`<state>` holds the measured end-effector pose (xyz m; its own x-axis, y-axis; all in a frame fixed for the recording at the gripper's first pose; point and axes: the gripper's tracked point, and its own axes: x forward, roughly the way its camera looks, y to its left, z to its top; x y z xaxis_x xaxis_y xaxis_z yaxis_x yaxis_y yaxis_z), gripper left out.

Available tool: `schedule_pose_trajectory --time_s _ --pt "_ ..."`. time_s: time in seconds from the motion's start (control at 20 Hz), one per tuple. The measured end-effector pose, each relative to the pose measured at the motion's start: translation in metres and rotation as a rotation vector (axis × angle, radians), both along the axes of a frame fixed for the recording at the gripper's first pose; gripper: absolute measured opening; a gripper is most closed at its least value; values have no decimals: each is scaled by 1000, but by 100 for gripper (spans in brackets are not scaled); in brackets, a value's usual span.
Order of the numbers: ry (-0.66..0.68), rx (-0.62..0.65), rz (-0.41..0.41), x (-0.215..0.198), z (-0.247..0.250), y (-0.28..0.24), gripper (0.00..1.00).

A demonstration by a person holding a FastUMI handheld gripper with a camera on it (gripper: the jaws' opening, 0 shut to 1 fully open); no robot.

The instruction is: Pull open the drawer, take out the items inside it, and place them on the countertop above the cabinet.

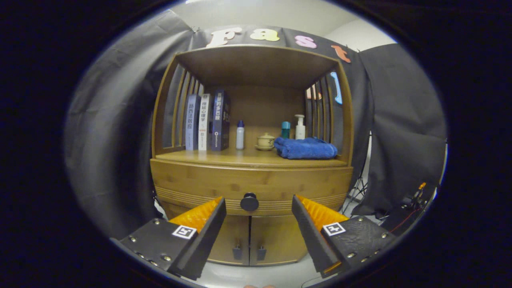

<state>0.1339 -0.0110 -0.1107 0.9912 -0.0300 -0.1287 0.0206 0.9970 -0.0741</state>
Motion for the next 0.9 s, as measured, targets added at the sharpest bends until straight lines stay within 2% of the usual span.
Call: schedule_pose_trajectory --time_s 0.25,0.4,0.45,0.5,0.6,0.7,0.8,0.9 --pt "36 -24 21 63 -32 12 97" --pt "118 -8 -36 90 -59 -1 76" --pt "115 23 -15 97 -62 4 69" --pt "136 36 18 94 -65 8 68" --pt "84 9 22 99 -63 10 41" --pt "58 39 44 100 -61 11 41" --pt "86 100 73 98 -65 14 34" --pt "96 76 76 92 -63 13 34"
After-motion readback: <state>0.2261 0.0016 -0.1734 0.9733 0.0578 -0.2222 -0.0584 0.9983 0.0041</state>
